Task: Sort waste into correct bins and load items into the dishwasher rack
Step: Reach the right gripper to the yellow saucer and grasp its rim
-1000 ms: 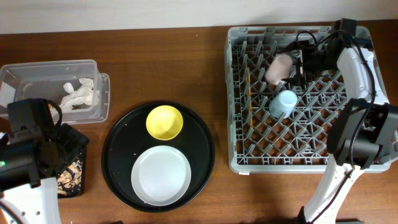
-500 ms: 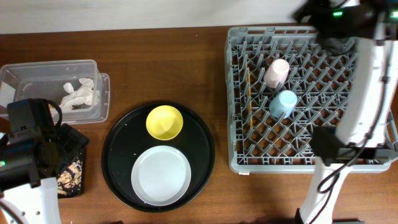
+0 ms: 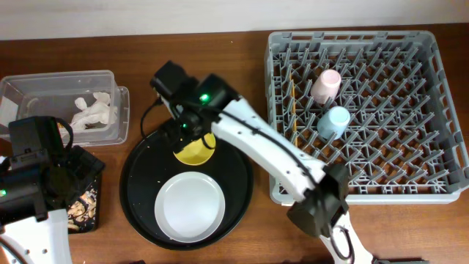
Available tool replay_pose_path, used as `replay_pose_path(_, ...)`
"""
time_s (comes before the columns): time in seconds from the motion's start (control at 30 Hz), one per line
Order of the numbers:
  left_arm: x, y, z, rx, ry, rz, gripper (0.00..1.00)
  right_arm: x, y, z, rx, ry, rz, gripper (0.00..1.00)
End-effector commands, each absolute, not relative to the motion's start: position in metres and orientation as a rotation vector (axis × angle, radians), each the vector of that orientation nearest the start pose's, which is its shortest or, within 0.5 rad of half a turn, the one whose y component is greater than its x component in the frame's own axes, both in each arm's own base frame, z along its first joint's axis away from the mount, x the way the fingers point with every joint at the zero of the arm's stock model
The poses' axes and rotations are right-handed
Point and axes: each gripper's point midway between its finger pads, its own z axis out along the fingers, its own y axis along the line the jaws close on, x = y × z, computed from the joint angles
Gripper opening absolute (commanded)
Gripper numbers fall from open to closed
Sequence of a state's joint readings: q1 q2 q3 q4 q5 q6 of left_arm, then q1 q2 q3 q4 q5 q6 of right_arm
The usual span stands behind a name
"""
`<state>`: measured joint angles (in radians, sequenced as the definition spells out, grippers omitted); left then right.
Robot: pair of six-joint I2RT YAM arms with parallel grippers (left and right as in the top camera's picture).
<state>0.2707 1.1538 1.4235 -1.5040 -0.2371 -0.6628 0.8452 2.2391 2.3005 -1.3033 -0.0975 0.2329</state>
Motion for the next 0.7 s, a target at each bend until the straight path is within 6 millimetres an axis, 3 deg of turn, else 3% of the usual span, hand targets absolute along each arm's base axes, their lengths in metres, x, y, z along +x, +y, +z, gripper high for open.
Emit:
replay_pose_path(0.0, 0.193, 0.099, 0.256, -1.285, 2.417, 0.246, 1.0, 0.312, 0.403, 0.118, -0.918, 2.755, 0.366, 0.7)
replay_pose_path(0.1, 0.193, 0.099, 0.256, -1.285, 2.417, 0.246, 0.99, 0.301, 0.43, 0.088, -1.01, 2.66, 0.403, 0.66)
replay_pose_path(0.17, 0.193, 0.099, 0.256, -1.285, 2.417, 0.246, 0.99, 0.304, 0.439, 0.081, -1.009, 2.594, 0.349, 0.64)
replay_pose_path(0.33, 0.193, 0.099, 0.256, -1.285, 2.417, 0.246, 0.99, 0.319, 0.435, 0.077, -0.865, 2.545, 0.202, 0.64)
replay_pose_path(0.5, 0.193, 0.099, 0.256, -1.285, 2.417, 0.246, 0.99, 0.32, 0.435, 0.048, -0.874, 2.567, 0.175, 0.63)
replay_pose_path(0.57, 0.193, 0.099, 0.256, -1.285, 2.417, 0.246, 0.99, 0.32, 0.436, 0.045, -0.873, 2.567, 0.175, 0.56)
replay_pose_path(0.6, 0.193, 0.099, 0.256, -1.285, 2.417, 0.246, 0.99, 0.321, 0.435, 0.045, -0.869, 2.564, 0.165, 0.47)
replay_pose_path(0.67, 0.193, 0.099, 0.256, -1.285, 2.417, 0.246, 0.99, 0.325, 0.429, 0.042, -0.816, 2.573, 0.126, 0.44)
